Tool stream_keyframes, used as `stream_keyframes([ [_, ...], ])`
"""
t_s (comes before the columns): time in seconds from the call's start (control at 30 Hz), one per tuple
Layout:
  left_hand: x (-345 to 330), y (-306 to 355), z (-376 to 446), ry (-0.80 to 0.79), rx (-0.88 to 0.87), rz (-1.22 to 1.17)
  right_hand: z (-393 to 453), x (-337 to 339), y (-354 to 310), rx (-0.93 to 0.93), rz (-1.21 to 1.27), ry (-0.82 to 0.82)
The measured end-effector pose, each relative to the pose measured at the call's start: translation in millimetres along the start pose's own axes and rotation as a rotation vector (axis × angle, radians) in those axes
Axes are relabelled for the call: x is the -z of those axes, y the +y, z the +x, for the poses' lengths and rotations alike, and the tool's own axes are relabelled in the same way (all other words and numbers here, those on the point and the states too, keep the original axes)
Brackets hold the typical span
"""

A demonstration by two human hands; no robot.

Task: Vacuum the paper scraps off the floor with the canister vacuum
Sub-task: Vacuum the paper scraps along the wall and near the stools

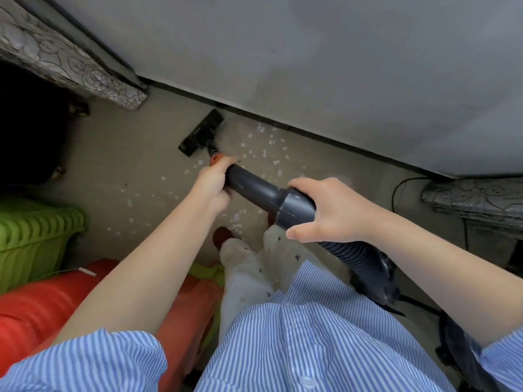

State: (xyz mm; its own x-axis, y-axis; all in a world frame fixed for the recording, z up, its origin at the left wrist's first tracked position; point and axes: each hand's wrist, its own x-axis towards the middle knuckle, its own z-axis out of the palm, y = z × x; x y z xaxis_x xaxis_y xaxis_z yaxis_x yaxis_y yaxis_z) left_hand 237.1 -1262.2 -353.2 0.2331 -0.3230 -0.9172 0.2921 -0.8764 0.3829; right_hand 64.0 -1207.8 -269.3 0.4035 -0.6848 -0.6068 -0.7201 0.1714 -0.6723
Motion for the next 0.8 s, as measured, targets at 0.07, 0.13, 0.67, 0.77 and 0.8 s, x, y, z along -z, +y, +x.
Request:
stream_keyframes([
  [0.07, 13, 3, 1, 0.002, -0.024, -0.030, 6, -5, -7, 0.036, -0.005, -0.002],
  [0.13, 30, 7, 4, 0.013, -0.040, -0.064, 13, -11, -16, 0.065, -0.019, -0.015],
  [0.67, 176, 6, 44, 0.274, -0.041, -0.399, 113, -94, -81, 0.282, -0.083, -0.258],
  [0.77, 209, 2, 54, 0.335, -0.070, -0.465, 129, -115, -99, 0.309, -0.094, -0.291],
  [0.8, 216, 2, 55, 0.343, -0.074, -0.482, 132, -119, -102, 0.322, -0.100, -0.295],
])
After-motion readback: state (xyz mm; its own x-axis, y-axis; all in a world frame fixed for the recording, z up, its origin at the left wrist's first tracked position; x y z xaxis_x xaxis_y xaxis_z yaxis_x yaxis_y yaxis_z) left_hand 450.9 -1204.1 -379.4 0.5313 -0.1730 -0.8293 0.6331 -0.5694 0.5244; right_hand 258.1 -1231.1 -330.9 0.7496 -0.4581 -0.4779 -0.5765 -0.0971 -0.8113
